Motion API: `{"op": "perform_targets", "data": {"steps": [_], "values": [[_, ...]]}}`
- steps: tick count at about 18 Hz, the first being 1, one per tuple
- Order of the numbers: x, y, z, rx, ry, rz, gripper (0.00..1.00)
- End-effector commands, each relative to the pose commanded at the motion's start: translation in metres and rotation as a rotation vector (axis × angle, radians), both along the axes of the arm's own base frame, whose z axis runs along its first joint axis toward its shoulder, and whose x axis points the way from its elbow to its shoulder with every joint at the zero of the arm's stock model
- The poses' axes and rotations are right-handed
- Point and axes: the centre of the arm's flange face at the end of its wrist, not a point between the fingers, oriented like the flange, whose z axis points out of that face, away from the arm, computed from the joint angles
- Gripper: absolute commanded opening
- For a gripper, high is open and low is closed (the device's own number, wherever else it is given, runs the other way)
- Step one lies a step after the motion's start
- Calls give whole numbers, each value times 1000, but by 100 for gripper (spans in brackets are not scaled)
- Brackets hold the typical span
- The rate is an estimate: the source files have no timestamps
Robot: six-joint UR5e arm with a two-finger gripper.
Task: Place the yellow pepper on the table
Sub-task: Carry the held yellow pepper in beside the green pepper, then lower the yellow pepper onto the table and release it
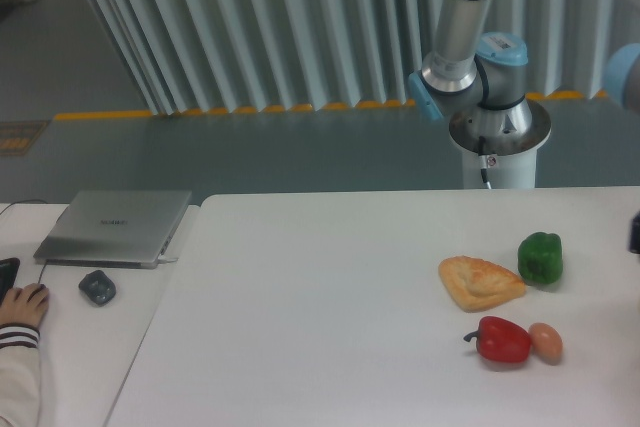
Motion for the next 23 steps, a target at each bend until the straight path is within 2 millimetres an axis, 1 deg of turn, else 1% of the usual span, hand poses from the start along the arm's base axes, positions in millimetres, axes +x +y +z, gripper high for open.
{"op": "perform_targets", "data": {"steps": [1,3,5,7,8,10,11,14,15,17,18,20,22,23], "values": [[9,6,-1,-5,-2,-17,66],[29,12,-19,-35,-18,-81,66],[44,12,-32,-101,-16,-148,66],[59,12,-52,-130,-34,-176,66],[59,12,-52,-132,-35,-178,66],[65,15,-55,-191,-3,-219,66],[67,13,-61,-225,8,-227,66],[68,14,-68,-233,2,-228,67],[72,16,-75,-239,-5,-229,67],[83,29,-91,-257,-23,-245,67],[86,31,-92,-255,-23,-242,68],[85,34,-88,-229,-16,-238,68],[83,38,-79,-172,15,-231,76],[84,38,-81,-176,14,-231,76]]}}
